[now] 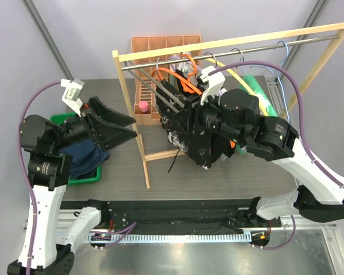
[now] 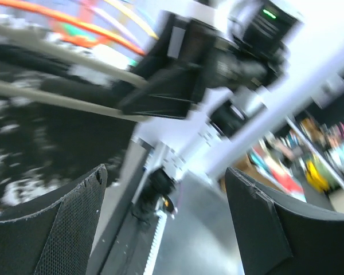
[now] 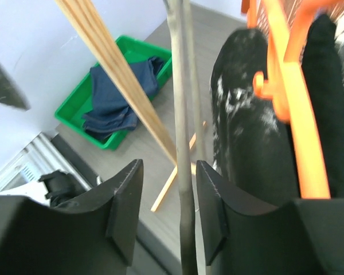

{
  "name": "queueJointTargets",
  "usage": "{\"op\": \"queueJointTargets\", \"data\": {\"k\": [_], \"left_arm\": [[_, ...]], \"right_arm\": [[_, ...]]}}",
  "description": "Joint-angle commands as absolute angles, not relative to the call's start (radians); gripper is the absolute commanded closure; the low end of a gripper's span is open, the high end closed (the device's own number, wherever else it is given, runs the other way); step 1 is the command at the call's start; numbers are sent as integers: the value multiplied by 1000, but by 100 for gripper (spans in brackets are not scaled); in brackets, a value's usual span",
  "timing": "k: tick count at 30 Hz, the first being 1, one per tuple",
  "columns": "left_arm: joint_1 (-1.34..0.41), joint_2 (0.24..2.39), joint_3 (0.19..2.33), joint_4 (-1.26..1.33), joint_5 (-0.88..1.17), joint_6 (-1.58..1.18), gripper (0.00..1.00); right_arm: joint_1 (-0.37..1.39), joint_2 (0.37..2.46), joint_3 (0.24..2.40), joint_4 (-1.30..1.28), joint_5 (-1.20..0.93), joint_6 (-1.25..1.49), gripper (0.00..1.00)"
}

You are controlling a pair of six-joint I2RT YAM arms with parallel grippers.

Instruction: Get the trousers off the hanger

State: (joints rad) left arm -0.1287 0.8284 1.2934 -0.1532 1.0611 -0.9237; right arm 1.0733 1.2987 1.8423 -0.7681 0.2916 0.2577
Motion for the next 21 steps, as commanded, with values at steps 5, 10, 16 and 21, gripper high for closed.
{"op": "queueJointTargets", "data": {"k": [5, 10, 16, 21], "left_arm": [[-382, 865, 1365, -113, 1192, -825, 17], [-497, 861, 1359, -120, 1224, -798, 16], [-515, 836, 1338, -121, 1209, -790, 16], [-514, 847, 1330, -121, 1196, -798, 15]], "right_arm": [[1071, 1171, 1832, -831, 245, 436, 50], [1071, 1108, 1816, -830, 238, 465, 43], [1071, 1074, 1835, -862, 340, 430, 38], [1071, 1129, 1874, -876, 481, 376, 37]]}}
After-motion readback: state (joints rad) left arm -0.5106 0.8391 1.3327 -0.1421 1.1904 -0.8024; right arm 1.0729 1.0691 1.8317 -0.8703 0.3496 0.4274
